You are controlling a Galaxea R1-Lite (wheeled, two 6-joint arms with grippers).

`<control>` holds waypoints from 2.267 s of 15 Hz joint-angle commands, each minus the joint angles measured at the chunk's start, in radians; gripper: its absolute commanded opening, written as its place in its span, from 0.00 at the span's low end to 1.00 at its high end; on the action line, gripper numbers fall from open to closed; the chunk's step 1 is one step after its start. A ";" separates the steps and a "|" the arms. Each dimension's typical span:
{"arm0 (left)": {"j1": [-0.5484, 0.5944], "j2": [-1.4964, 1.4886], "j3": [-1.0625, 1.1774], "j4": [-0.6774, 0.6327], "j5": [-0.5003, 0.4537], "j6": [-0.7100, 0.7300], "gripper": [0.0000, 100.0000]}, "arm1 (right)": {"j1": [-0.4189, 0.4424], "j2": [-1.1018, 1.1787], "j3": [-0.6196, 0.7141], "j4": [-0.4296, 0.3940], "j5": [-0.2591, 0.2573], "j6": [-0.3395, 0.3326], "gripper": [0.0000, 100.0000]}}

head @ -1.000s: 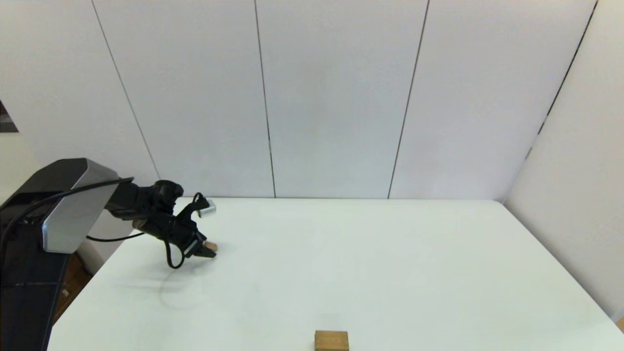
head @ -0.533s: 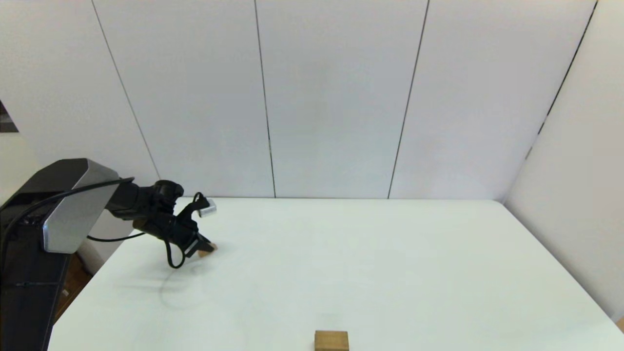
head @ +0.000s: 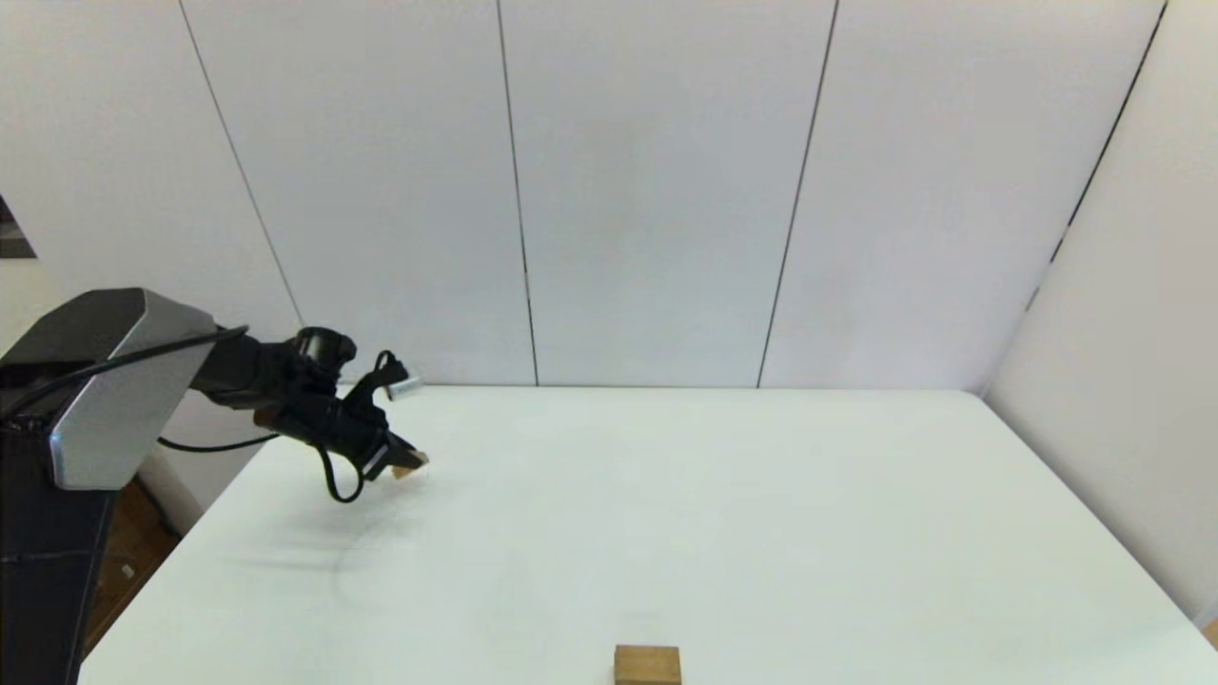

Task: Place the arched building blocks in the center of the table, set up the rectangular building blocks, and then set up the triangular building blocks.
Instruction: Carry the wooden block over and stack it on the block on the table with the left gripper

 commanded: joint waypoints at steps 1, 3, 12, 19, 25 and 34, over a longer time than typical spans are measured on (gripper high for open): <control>-0.095 -0.185 0.005 0.086 -0.008 -0.007 0.00 | 0.001 0.000 0.000 0.001 0.000 0.000 1.00; -0.205 -0.280 0.008 0.149 -0.003 -0.013 0.00 | 0.001 0.000 0.000 0.001 0.000 0.000 1.00; -0.748 -0.298 0.056 0.157 0.179 -0.188 0.00 | 0.001 0.000 0.000 0.001 0.000 0.000 1.00; -0.837 -0.281 0.255 0.000 0.191 -0.185 0.00 | 0.001 0.000 0.000 0.001 0.000 0.000 1.00; -0.881 -0.283 0.454 -0.199 0.228 -0.183 0.00 | 0.001 0.000 0.000 0.001 0.000 0.000 1.00; -0.924 -0.281 0.522 -0.270 0.228 -0.182 0.00 | 0.001 0.000 0.000 0.001 0.000 0.000 1.00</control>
